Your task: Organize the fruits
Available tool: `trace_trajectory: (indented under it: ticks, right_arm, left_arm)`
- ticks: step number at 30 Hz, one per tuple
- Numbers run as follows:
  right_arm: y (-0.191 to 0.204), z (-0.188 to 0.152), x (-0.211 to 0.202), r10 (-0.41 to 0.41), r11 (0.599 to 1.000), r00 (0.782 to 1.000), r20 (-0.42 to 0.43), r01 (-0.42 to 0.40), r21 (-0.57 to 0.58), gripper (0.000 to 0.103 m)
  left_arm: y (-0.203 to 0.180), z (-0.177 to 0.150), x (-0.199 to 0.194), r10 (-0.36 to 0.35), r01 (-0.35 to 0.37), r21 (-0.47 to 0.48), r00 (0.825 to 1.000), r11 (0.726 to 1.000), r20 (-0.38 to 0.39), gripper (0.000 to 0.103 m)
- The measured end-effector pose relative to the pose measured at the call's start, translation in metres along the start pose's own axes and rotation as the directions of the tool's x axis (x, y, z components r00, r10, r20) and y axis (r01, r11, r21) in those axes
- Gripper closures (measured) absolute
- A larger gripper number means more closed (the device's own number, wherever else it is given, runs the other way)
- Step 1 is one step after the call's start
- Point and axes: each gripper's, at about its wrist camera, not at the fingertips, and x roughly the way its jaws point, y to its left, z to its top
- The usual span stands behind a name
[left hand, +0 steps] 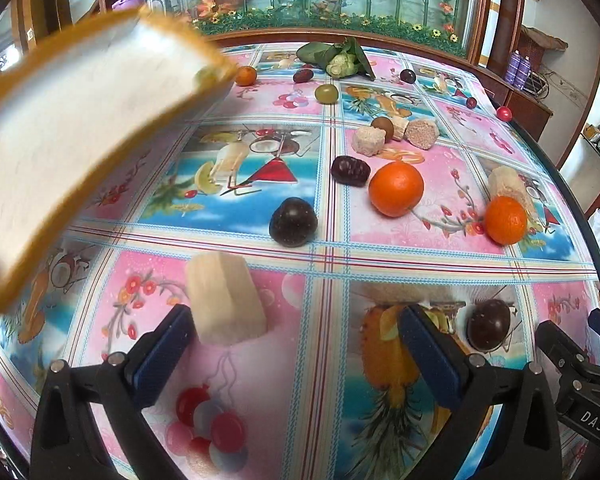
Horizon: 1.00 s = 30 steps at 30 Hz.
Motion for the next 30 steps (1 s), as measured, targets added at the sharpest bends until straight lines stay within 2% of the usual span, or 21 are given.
trace_trajectory:
  ticks: [30]
  right_arm:
    - [0.0002,0.0012,0.0010,0.000,1.000,1.000,0.002,0.000,0.000,0.000]
  left_arm:
    - [-0.0005,-0.0004,0.0007,0.000,0.000,0.000,1.000,1.000,0.000,0.000]
